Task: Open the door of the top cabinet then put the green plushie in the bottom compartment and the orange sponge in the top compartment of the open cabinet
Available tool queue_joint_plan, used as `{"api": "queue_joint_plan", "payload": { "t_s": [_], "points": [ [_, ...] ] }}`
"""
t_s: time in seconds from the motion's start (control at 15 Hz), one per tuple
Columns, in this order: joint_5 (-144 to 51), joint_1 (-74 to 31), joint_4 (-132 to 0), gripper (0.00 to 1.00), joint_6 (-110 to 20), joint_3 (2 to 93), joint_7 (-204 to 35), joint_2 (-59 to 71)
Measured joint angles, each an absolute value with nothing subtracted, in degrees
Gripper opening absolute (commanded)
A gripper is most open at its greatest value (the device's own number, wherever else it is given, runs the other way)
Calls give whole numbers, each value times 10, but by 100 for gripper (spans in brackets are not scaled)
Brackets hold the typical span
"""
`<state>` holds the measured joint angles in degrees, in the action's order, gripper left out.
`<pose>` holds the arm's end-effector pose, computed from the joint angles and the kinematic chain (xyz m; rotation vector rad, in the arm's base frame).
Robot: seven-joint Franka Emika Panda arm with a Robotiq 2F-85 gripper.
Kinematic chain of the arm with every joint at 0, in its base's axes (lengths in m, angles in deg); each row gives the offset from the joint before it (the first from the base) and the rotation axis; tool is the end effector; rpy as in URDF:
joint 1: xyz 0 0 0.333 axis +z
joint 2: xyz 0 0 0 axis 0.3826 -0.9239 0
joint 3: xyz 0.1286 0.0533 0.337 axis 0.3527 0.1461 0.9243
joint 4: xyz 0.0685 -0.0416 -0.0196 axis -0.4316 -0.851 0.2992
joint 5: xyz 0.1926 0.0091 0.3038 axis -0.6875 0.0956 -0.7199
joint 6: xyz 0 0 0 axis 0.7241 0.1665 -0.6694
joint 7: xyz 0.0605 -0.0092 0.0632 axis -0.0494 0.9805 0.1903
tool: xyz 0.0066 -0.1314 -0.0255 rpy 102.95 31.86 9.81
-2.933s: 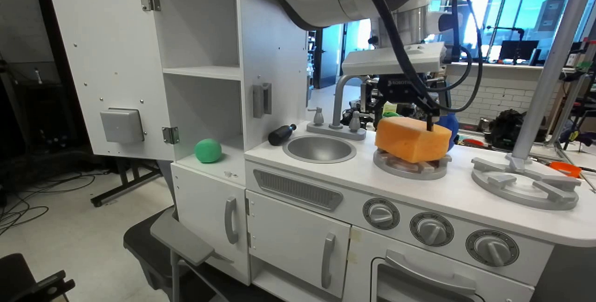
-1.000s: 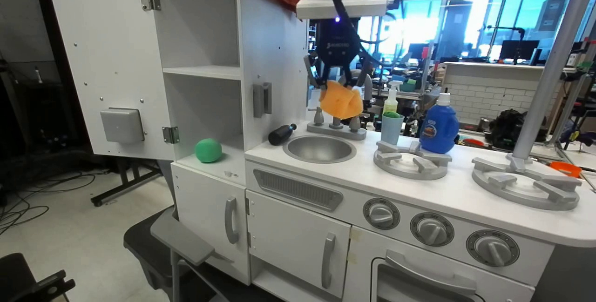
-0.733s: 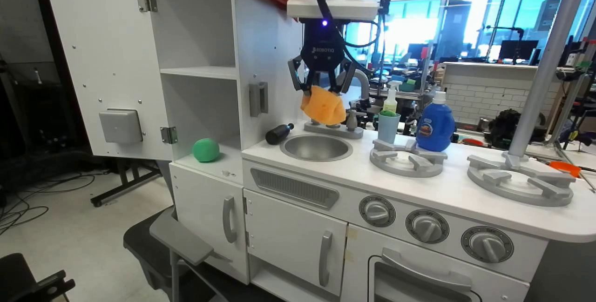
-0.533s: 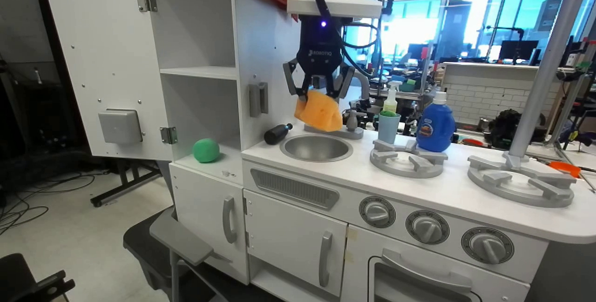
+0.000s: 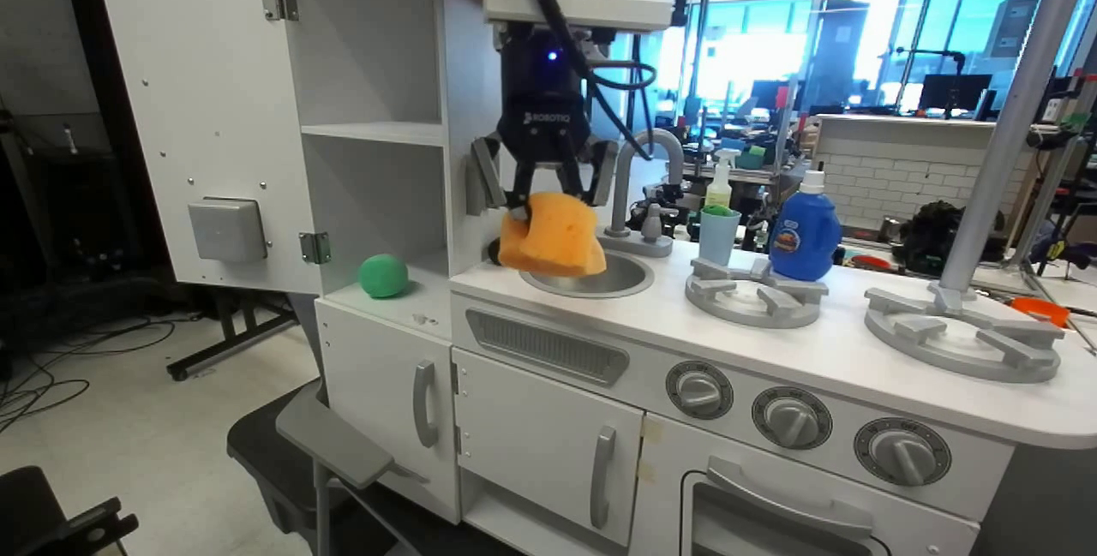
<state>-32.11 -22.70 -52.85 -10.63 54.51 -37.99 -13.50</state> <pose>0.6849 -0.0091 0.3554 2.6826 1.2277 -0.4975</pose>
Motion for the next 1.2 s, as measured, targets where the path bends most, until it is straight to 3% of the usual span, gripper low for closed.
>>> {"api": "queue_joint_plan", "payload": {
  "t_s": [0.8, 1.2],
  "points": [
    [-269, -192, -885, 4, -306, 562, -395, 46],
    [-277, -160, -1096, 4, -494, 599, -535, 159]
  ]
}}
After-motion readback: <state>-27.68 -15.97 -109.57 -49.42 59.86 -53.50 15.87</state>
